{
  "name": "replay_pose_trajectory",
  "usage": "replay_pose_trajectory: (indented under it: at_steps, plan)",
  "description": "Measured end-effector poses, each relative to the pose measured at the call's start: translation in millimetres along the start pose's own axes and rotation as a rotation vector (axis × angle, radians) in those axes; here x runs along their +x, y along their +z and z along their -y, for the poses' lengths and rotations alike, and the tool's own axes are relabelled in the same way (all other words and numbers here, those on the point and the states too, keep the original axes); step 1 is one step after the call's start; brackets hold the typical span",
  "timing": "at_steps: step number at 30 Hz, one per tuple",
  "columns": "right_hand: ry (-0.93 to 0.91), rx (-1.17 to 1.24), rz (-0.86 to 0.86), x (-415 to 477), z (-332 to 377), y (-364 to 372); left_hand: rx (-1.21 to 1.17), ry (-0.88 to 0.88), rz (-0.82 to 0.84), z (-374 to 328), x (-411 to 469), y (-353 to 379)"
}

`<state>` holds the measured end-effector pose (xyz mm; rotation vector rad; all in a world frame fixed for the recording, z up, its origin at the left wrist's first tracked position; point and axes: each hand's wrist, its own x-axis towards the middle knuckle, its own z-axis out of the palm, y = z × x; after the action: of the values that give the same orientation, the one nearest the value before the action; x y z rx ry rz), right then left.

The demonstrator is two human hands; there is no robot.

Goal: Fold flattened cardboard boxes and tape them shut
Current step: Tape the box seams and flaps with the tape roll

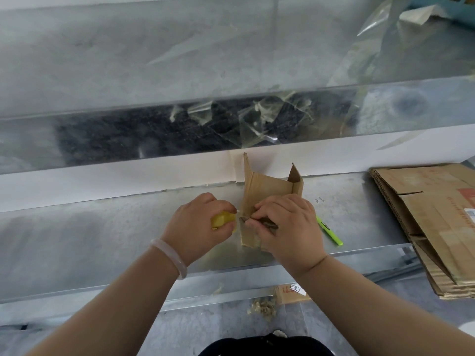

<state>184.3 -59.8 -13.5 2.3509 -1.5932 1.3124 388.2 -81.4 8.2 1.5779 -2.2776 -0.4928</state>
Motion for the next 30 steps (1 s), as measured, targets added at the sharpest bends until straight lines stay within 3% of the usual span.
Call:
replay_pose_trajectory:
  at_steps: [7, 13, 22, 26, 30]
  plan:
    - [-0.07, 0.042, 0.024, 1, -13, 5, -0.052, 0.001, -0.006, 8, 1, 8]
    - [-0.105, -0.059, 0.031, -4, -15, 6, -0.076, 0.009, -0.046, 6, -5, 12]
    - [-0.226, 0.054, 0.118, 1, -25, 0, -0.068, 0.038, -0.071, 7, -17, 5]
    - [-0.339, -0.11, 0.223, 1, -32, -9, -0.092, 0.044, -0.053, 6, -24, 4]
    - [-0.279, -0.378, 0.353, 5, -17, -16, -0.075, 0.038, -0.082, 3, -21, 6]
